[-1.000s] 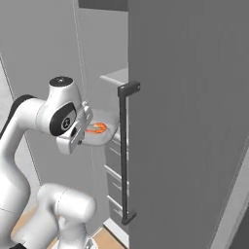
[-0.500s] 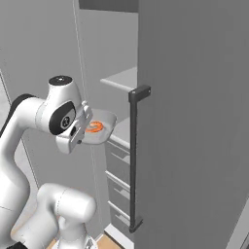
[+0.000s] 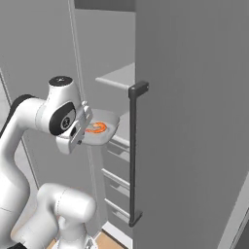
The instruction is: Take the meat container that has the shrimp and place it on the second highest rack of the freezer. Then take the vegetable container that has the cucumber and avocado and place it on the highest rack of the freezer.
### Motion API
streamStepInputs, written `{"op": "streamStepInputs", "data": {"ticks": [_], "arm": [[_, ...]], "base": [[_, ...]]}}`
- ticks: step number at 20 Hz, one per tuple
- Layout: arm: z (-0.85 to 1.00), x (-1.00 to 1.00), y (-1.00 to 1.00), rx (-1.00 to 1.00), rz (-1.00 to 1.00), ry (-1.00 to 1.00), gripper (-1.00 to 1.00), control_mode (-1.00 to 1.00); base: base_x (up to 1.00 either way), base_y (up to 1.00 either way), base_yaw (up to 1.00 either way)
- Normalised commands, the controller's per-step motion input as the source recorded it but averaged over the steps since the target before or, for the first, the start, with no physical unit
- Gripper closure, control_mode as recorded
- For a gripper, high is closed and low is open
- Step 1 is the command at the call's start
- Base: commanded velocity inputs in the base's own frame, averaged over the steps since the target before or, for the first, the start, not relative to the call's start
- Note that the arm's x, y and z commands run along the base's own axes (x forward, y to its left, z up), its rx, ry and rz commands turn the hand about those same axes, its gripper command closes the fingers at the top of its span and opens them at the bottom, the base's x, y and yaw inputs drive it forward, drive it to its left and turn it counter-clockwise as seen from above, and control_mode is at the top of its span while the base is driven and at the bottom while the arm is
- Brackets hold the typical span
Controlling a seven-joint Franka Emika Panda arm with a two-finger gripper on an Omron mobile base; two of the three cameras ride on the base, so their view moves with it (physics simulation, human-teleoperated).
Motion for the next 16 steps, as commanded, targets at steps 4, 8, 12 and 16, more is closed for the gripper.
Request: {"op": "streamStepInputs", "data": {"ticks": [4,8,12,16], "arm": [[0.0,0.0,0.0,0.0,0.0,0.0,1.0,1.0],[0.0,0.0,0.0,0.0,0.0,0.0,1.0,1.0],[0.0,0.0,0.0,0.0,0.0,0.0,1.0,1.0],[0.0,0.0,0.0,0.0,0.0,0.0,1.0,1.0]], "base": [[0.17,0.01,-0.27],[0.0,-0.04,-0.07],[0.0,-0.36,0.0],[0.08,-0.4,0.0]]}}
